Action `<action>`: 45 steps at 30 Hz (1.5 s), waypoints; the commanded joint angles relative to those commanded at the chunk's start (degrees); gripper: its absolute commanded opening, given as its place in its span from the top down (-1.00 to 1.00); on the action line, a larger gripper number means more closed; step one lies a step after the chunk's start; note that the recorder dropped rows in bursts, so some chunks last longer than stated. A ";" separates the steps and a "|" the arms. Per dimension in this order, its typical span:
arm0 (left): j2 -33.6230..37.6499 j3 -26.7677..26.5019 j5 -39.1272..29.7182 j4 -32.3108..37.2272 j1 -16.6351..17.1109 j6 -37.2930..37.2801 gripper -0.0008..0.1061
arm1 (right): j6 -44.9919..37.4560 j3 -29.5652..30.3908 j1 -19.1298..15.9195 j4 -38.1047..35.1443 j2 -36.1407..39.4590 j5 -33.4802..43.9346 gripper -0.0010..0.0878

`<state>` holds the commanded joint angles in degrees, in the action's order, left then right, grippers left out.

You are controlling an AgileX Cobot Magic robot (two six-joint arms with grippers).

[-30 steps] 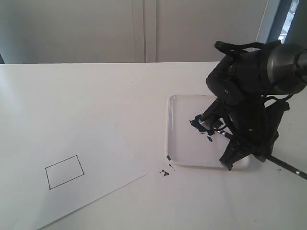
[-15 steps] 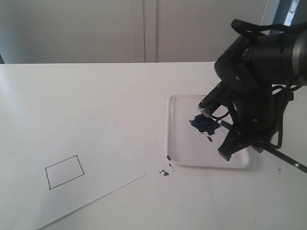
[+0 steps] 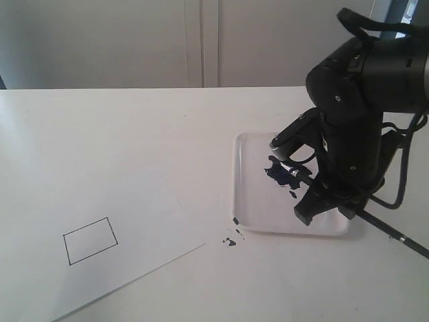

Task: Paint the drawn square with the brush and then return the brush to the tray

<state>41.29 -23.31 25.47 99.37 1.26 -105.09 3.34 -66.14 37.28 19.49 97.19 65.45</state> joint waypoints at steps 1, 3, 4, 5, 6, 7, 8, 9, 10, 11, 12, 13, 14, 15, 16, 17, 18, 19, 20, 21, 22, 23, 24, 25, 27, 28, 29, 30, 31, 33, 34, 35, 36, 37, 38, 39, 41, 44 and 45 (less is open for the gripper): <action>0.00 0.00 0.43 0.10 0.00 0.00 0.99 | 0.00 0.00 0.00 -0.40 0.66 0.11 0.98; 0.00 0.00 0.56 0.11 0.00 0.00 0.99 | -0.18 0.13 0.00 -0.93 1.67 0.39 0.98; 0.00 0.00 0.56 0.11 0.00 0.00 0.99 | -0.18 0.29 0.00 -0.66 2.52 0.83 0.98; 0.00 0.00 0.56 0.11 0.00 0.00 0.99 | -0.18 0.34 0.00 -0.10 3.13 0.93 0.98; 0.00 0.00 0.56 0.11 0.00 0.00 0.99 | 0.10 0.34 0.00 1.29 3.73 0.60 0.98; 0.00 0.00 0.56 0.11 0.00 0.00 0.99 | 1.70 0.34 0.00 2.59 4.11 0.12 0.98; 0.00 0.00 0.55 0.21 0.00 0.00 0.99 | 2.41 0.34 0.00 3.72 4.37 -0.66 0.98; 0.00 0.00 0.55 0.34 0.00 0.00 0.99 | 3.04 0.34 0.00 4.13 4.38 -0.95 0.98; 0.00 0.00 0.55 0.57 0.00 0.00 0.99 | 3.04 0.34 0.00 4.13 4.38 -1.19 0.98; 0.00 0.00 0.55 0.57 0.00 0.00 0.99 | 3.04 0.34 0.00 3.80 4.38 -0.88 0.98; 0.00 0.00 0.55 0.57 0.00 0.00 0.99 | 2.80 0.34 0.00 3.79 4.51 -0.89 0.98; 0.00 0.00 0.68 0.57 0.00 0.00 0.99 | 2.80 0.34 0.00 3.79 4.64 -0.74 0.98; 0.00 0.00 0.68 0.57 0.00 0.00 0.99 | 2.67 0.34 0.00 3.79 4.86 -0.31 0.98; 0.00 0.00 0.68 0.57 0.00 0.00 0.99 | 2.57 0.34 0.00 3.79 5.37 0.05 0.98; 0.00 0.00 0.68 0.57 0.00 0.00 0.99 | 2.44 0.34 0.00 3.79 5.93 0.40 0.98; 0.00 0.00 0.68 0.57 0.00 0.00 0.99 | 2.44 0.34 0.00 3.99 6.41 0.73 0.98; 0.00 0.00 0.68 0.57 0.00 0.00 0.99 | 2.44 0.34 0.00 4.09 7.16 0.99 0.98; 0.00 0.00 0.68 0.57 0.00 0.00 0.99 | 2.44 0.34 0.00 4.52 7.62 0.95 0.98; 0.00 0.00 0.68 0.57 0.00 0.00 0.99 | 2.79 0.34 0.00 5.28 7.76 0.83 0.98; 0.00 0.00 0.68 0.57 0.00 0.00 0.99 | 3.82 0.34 0.00 6.12 7.91 0.54 0.98; 0.00 0.00 0.68 0.57 0.00 0.00 0.99 | 5.04 0.34 0.00 7.15 7.91 0.18 0.98; 0.00 0.00 0.68 0.57 0.00 0.00 0.99 | 6.07 0.34 0.00 7.87 7.91 0.07 0.98; 0.00 0.00 0.68 0.57 0.00 0.22 0.99 | 6.38 0.34 0.00 8.50 7.91 -0.03 0.98; 0.00 0.00 0.49 0.57 0.00 0.20 0.99 | 7.18 0.23 0.00 9.11 7.79 -0.03 0.98; 0.00 0.00 -0.05 0.57 0.00 0.20 0.99 | 7.33 0.23 0.00 9.25 7.30 -0.28 0.98; 0.00 0.00 -0.25 0.57 0.00 0.20 0.99 | 7.33 0.23 0.00 9.25 6.90 -0.28 0.98; 0.00 0.00 -0.38 0.57 0.00 0.20 0.99 | 7.33 0.23 0.00 9.04 6.51 -0.42 0.98; 0.00 0.00 -0.60 0.57 0.00 0.20 0.99 | 7.22 0.23 0.00 8.89 6.14 -0.54 0.98; 0.00 0.00 -0.71 0.57 0.00 0.20 0.99 | 7.22 0.23 0.00 8.81 5.45 -0.92 0.98; 0.00 0.00 -0.87 0.57 0.00 0.20 0.99 | 7.22 0.23 0.00 8.56 4.26 -1.90 0.98; 0.00 0.00 -0.76 0.57 0.00 0.20 0.99 | 7.22 0.23 0.00 8.03 3.55 -2.29 0.98; 0.00 0.00 -0.76 0.57 0.00 0.20 0.99 | 6.79 0.23 0.00 7.18 2.91 -2.90 0.98; 0.00 0.00 -0.65 0.57 0.00 0.20 0.99 | 6.14 0.23 0.00 6.22 2.42 -3.05 0.98; 0.00 0.00 -0.35 0.24 0.00 0.20 0.99 | 4.86 0.23 0.00 4.71 1.83 -3.35 0.98; 0.00 0.00 -0.38 0.10 0.00 0.20 0.99 | 3.10 0.23 0.00 2.52 1.24 -3.65 0.98; 0.00 0.00 -0.38 0.10 0.00 0.20 0.99 | 1.50 0.23 0.00 -0.15 0.68 -4.11 0.98; 0.25 -0.10 -0.92 0.57 0.00 0.20 0.99 | -1.89 0.23 0.10 -4.98 -0.32 -5.08 0.98; 1.42 -0.10 -1.52 0.57 0.00 0.10 0.99 | -5.04 0.23 1.71 -7.43 -1.31 -5.85 0.98; 1.78 -0.10 -1.52 0.57 0.00 -0.10 0.99 | -5.81 0.23 2.46 -7.58 -1.63 -5.98 0.98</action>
<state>43.07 -23.42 23.95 99.95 1.26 -105.18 -2.47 -65.90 39.74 11.91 95.56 59.47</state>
